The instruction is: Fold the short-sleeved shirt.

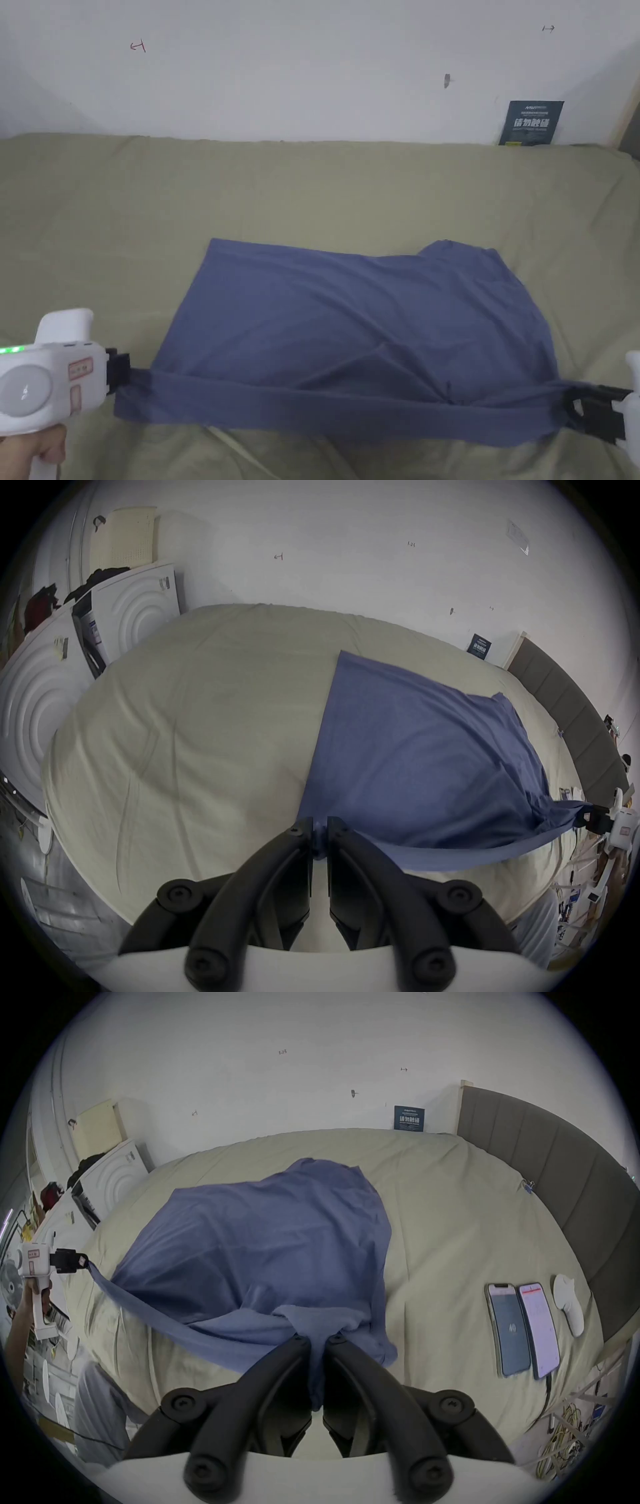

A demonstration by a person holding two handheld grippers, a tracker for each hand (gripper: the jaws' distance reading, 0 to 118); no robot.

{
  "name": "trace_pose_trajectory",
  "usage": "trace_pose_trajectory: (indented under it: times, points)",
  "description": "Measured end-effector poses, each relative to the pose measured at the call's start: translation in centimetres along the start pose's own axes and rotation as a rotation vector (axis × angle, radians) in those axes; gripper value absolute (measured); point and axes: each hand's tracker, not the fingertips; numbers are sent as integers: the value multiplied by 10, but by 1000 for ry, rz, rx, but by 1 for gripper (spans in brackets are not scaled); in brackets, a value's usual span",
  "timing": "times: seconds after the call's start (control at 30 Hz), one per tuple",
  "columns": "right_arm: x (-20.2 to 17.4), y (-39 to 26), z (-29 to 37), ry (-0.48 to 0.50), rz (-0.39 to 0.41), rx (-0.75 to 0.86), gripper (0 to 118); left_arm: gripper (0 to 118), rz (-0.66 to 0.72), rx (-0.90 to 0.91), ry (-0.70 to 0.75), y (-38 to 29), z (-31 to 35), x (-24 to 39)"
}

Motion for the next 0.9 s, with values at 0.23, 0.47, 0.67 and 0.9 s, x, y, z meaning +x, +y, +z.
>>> trace_pose_trajectory:
  times: [0.23, 0.47, 0.67, 0.9]
  points:
    - [20, 47, -57, -21, -29, -60, 6, 8, 10, -24, 11, 44, -44, 14]
    - [34, 77, -106, -42, -67, -125, 6, 8, -14, -81, 45, 72, -98, 27]
    - [43, 81, -143, -66, -89, -209, 6, 8, -21, -104, 51, 81, -133, 29]
    - [50, 70, -144, -87, -189, -249, 118, 48, 7, -137, 69, 71, -146, 21]
